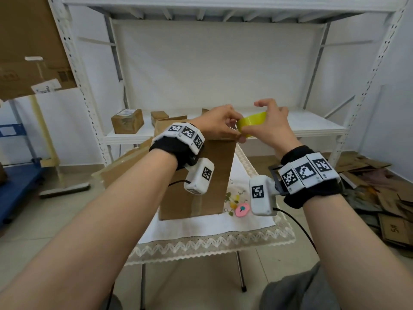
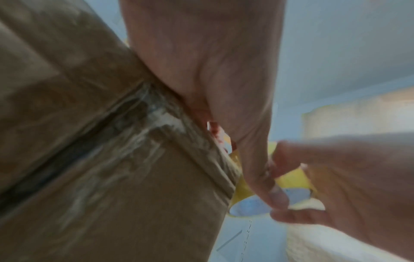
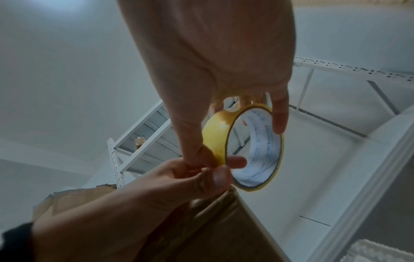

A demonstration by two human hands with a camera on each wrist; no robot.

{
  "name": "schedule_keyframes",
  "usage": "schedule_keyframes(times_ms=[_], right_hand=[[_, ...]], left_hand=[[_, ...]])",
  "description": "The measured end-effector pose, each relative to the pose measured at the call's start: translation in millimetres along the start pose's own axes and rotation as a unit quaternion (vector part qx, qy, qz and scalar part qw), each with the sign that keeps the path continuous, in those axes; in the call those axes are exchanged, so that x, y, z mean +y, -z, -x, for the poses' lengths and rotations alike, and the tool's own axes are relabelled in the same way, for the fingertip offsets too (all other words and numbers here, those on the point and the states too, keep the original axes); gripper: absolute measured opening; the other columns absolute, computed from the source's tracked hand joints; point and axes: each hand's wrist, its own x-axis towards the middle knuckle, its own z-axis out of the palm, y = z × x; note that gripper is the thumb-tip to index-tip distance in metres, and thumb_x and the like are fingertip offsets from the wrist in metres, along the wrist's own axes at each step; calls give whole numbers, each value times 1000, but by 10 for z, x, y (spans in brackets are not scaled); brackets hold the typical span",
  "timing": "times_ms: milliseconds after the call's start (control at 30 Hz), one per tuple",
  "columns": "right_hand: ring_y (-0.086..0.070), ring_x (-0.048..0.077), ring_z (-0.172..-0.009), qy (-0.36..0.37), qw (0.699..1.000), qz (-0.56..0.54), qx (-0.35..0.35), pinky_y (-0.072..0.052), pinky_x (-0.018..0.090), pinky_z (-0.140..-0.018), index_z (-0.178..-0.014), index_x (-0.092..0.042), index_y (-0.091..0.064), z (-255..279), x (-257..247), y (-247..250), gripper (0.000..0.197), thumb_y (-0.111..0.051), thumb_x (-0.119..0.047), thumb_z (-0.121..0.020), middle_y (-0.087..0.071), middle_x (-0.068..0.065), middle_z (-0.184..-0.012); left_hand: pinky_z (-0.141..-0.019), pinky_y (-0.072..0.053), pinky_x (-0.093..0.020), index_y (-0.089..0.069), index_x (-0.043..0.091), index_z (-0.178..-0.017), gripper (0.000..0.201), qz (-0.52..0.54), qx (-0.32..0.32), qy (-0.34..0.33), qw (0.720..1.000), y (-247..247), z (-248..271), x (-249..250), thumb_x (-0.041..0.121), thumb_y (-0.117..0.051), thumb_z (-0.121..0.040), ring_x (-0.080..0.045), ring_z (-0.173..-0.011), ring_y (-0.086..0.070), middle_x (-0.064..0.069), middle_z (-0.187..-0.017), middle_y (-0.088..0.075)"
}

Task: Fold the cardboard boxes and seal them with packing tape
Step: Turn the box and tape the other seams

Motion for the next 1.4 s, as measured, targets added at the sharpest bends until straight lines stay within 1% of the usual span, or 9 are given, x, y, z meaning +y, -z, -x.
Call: schedule_keyframes(times_ms=[133, 333, 433, 533, 700, 900, 1067, 1200, 1400], right_hand=[[-45, 19, -118, 22, 996, -83, 31, -41, 29, -100, -131, -25, -47, 28, 106, -28, 59, -78, -32, -82, -36, 4, -132], [-62, 34, -102, -102, 941, -223, 231, -52, 52, -91, -84, -30, -48, -98, 546, -185, 14, -37, -38, -81, -62, 8, -107], [-64, 26, -77, -158, 982, -97, 28, -50, 32, -62, -85, -23, -61, 25, 901, -355, 17, -46, -16, -90, -67, 12, -96], [-58, 16, -75, -194, 959, 33, -202, -51, 27, -58, -106, -15, -68, 230, 1179, -597, 32, -45, 3, -94, -64, 10, -107], [-57, 17, -90, -147, 914, 189, -328, -47, 18, -61, -124, -17, -69, 395, 1437, -898, 41, -63, 4, -90, -52, 4, -124], [-60, 27, -116, -138, 925, 230, -268, -52, 31, -92, -108, -14, -73, 442, 1651, -1033, 28, -76, -6, -82, -59, 9, -131], [-60, 29, -84, -185, 925, 186, -275, -51, 28, -58, -116, -5, -69, 443, 1648, -1012, 28, -67, 1, -89, -58, 11, -103], [-67, 28, -78, -204, 945, 135, -217, -60, 40, -79, -112, 5, -64, 399, 1627, -932, 21, -52, -5, -98, -67, 14, -84], [-62, 20, -65, -159, 972, -132, -116, -50, 30, -57, -109, -10, -42, 357, 1452, -724, 10, -50, -14, -103, -70, 14, -97]], left_hand=[[-63, -32, -19, -72, 3, -106, 30, 33, 1, -1, 999, 33, 41, -34, 21, -80, -83, -14, -80, -43, -11, -92, -48], [-63, -33, -17, -68, 26, -96, 16, 16, -9, 16, 1000, 11, 48, -47, 34, -77, -85, -2, -73, -43, -1, -89, -50], [-61, -32, -12, -70, 23, -98, 18, 16, -4, 15, 1000, -6, 39, -62, 33, -78, -85, 2, -67, -44, 2, -86, -48], [-59, -31, -12, -72, 18, -100, 22, 24, -3, 7, 1000, -25, 27, -74, 32, -78, -84, 1, -65, -41, -1, -86, -46], [-65, -34, -7, -70, 16, -111, 29, 18, -8, -5, 1000, -11, 43, -112, 32, -74, -88, 9, -74, -48, 4, -92, -47], [-69, -32, 0, -63, 14, -124, 34, 5, -33, -6, 999, 15, 44, -131, 29, -67, -94, 4, -87, -44, -2, -112, -40], [-75, -35, -10, -62, 14, -126, 35, 0, -39, -4, 999, 7, 35, -114, 30, -66, -95, -5, -91, -45, -3, -116, -40], [-73, -33, -4, -61, 15, -129, 37, 9, -44, 0, 999, 3, 36, -115, 31, -65, -95, 7, -92, -44, -1, -117, -39], [-72, -33, -6, -60, 17, -130, 37, 3, -50, 3, 999, 10, 38, -102, 32, -64, -96, 6, -90, -44, -2, -116, -38]])
